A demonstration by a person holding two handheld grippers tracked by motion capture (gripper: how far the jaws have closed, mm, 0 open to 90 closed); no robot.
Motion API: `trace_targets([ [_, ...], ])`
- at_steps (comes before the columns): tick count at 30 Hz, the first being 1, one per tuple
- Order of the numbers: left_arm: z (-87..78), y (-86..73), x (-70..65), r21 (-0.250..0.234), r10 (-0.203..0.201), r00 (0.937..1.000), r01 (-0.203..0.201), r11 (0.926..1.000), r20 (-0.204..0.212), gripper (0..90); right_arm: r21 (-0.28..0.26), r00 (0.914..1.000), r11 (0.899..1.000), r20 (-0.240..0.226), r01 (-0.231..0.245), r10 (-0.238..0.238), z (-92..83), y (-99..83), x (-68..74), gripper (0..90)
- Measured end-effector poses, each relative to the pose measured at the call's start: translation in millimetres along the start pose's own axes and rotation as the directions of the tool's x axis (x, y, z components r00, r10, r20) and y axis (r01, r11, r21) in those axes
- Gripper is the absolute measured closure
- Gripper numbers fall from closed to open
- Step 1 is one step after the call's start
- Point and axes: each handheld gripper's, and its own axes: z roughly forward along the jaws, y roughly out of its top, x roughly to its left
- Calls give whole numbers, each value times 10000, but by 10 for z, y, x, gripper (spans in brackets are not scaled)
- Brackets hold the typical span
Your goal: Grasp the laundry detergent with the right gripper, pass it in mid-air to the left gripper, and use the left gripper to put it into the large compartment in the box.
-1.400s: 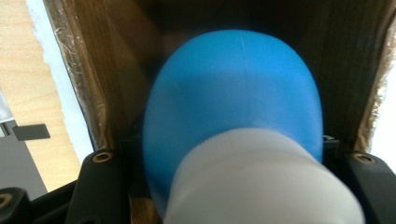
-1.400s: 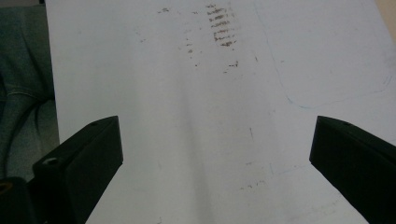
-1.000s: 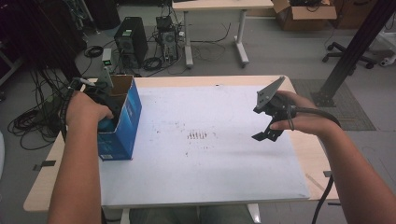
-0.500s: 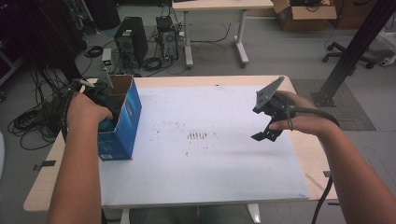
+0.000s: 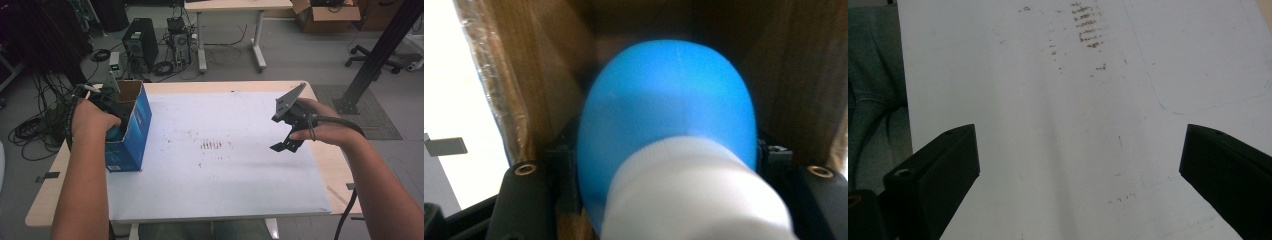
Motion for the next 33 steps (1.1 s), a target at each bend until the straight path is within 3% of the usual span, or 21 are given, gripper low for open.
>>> trace_targets([
  [15,-77,-28,-19,54,-178,9998,177,9998,100,296,-89,10000,10000,-16,12,-12,-9,-22,14,29],
  [33,-350,-99,-64,-108,-265,9996,264,9996,-107,195,-273,10000,9996,26,80,-79,-53,-29,24,29],
])
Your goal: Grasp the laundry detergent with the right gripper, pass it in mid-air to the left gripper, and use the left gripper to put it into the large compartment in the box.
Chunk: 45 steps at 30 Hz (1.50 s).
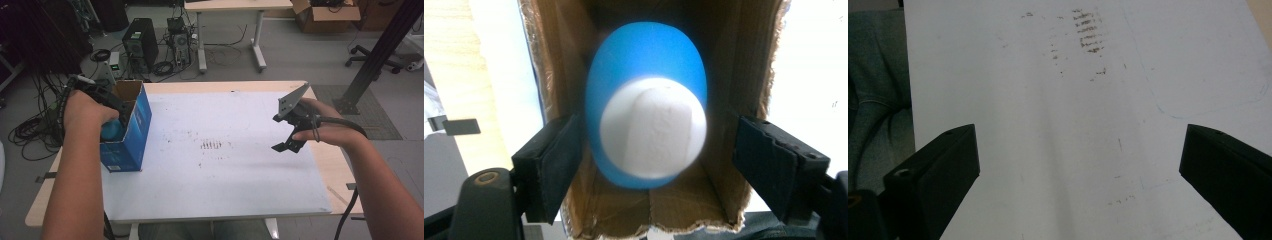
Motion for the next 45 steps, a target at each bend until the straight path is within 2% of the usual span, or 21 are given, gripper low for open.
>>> trace_targets([
  [8,-134,-37,-48,-124,185,9998,-186,9998,-86,129,-4,10000,10000,19,-4,4,-16,-7,8,29],
  [13,-254,-65,-66,-356,335,9988,-348,9988,-363,70,-71,9999,10000,98,49,-48,-45,-9,16,29],
  [18,-387,-104,-83,-621,351,9983,-379,9974,-455,37,-121,9999,9999,138,22,-20,-78,-17,18,29],
  [26,-684,-176,-170,-960,957,9938,-1008,9903,-561,2,-162,9997,9999,229,36,-32,-153,-8,29,29],
  [28,-787,-190,-218,-1053,1320,9898,-1370,9850,-533,2,-111,9997,9999,249,36,-33,-162,-2,28,29],
  [30,-881,-205,-268,-1147,1741,9831,-1796,9770,-560,3,-83,9996,10000,287,16,-14,-166,8,33,29],
  [31,-912,-211,-292,-1188,1938,9791,-2001,9726,-624,2,11,9995,10000,319,51,-51,-173,15,39,30],
  [32,-963,-217,-331,-1196,2301,9705,-2374,9640,-715,2,23,9994,10000,349,87,-88,-182,21,43,30],
  [35,-1068,-230,-424,-1245,3056,9498,-3119,9419,-673,2,-10,9992,9999,395,104,-103,-239,38,56,30],
  [40,-1206,-253,-629,-1515,4257,9033,-4286,8907,-527,2,58,9987,9999,499,91,-94,-316,62,74,30],
  [43,-1236,-271,-786,-1550,5098,8585,-5119,8450,-557,2,135,9986,9998,516,145,-151,-349,85,89,30],
  [44,-1240,-276,-838,-1556,5425,8383,-5438,8247,-541,2,170,9985,9997,518,161,-170,-358,92,94,30],
  [45,-1237,-283,-890,-1544,5683,8212,-5689,8078,-523,2,198,9985,9997,517,163,-173,-366,99,101,30],
])
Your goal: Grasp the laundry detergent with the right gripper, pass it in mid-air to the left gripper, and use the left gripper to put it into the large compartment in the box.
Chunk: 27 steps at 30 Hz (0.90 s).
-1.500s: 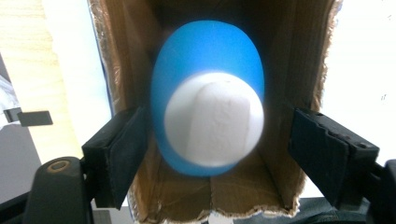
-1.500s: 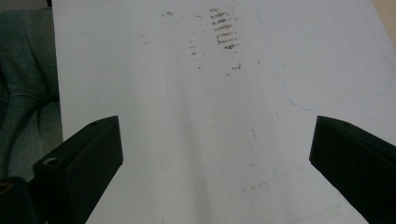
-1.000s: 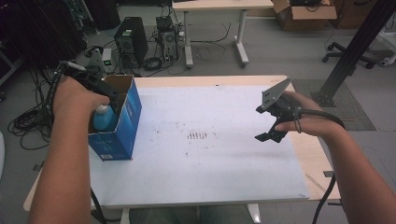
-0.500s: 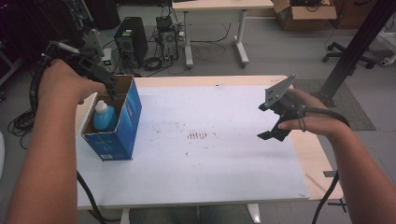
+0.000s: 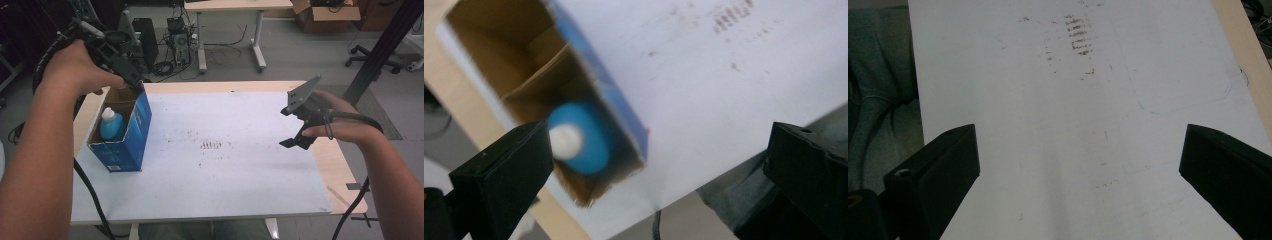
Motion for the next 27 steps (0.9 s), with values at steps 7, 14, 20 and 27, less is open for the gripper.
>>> trace_targets([
  [7,93,140,-370,387,2045,9788,-2049,9780,135,2,273,9999,9996,-52,115,-114,-2,20,17,30],
  [14,224,210,-715,624,3966,9177,-3972,9156,221,2,608,9997,9979,-183,202,-191,40,44,28,30],
  [20,408,231,-896,1078,5024,8638,-5035,8572,394,2,844,9990,9960,-357,295,-265,85,71,31,30],
  [27,640,202,-1005,1344,5578,8276,-5608,8170,626,2,1431,9976,9886,-566,466,-388,156,100,36,31],
])
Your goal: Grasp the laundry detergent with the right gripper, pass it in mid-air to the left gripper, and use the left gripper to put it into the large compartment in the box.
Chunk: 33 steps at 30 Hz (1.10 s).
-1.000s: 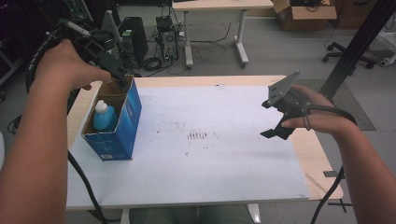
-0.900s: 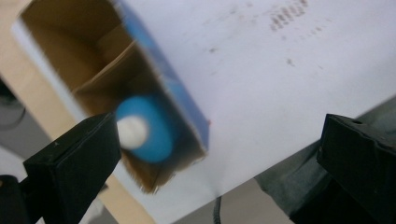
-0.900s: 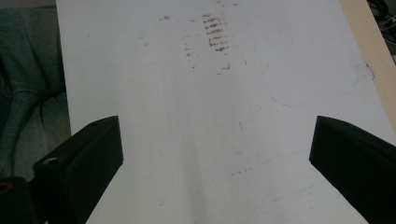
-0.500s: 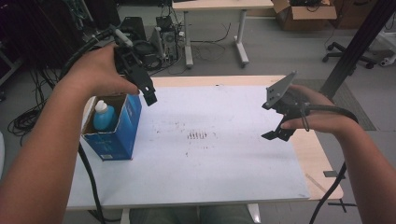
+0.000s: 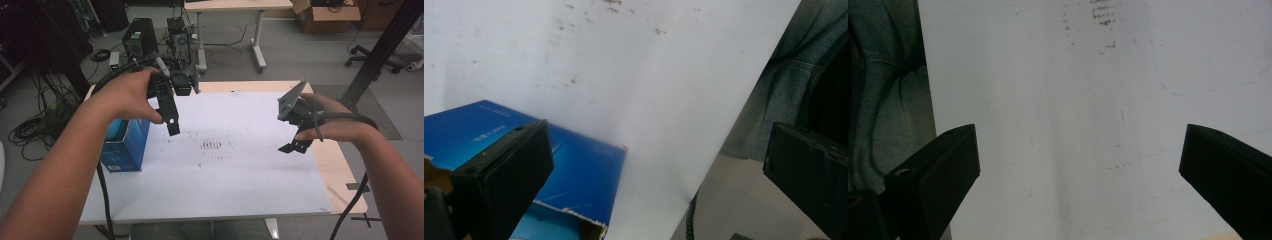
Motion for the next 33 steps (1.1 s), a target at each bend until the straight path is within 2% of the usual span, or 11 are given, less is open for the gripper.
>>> trace_targets([
  [3,103,19,-30,16,326,9993,-326,9995,181,2,233,9999,9997,-129,-42,45,48,6,-25,31],
  [7,221,78,-69,203,873,9951,-883,9959,464,2,622,9997,9980,-232,-86,101,125,13,-83,35],
  [12,296,130,-61,345,1198,9908,-1221,9919,632,2,796,9993,9968,-378,23,7,174,53,-153,37],
  [19,301,160,4,54,1504,9855,-1513,9885,784,2,930,9985,9953,-497,254,-208,147,125,-227,36],
  [28,334,149,26,87,1485,9862,-1495,9887,733,2,1041,9983,9943,-556,252,-195,137,145,-257,37],
  [33,310,130,32,-96,1449,9871,-1445,9895,684,2,1050,9981,9941,-574,268,-208,158,162,-252,37],
])
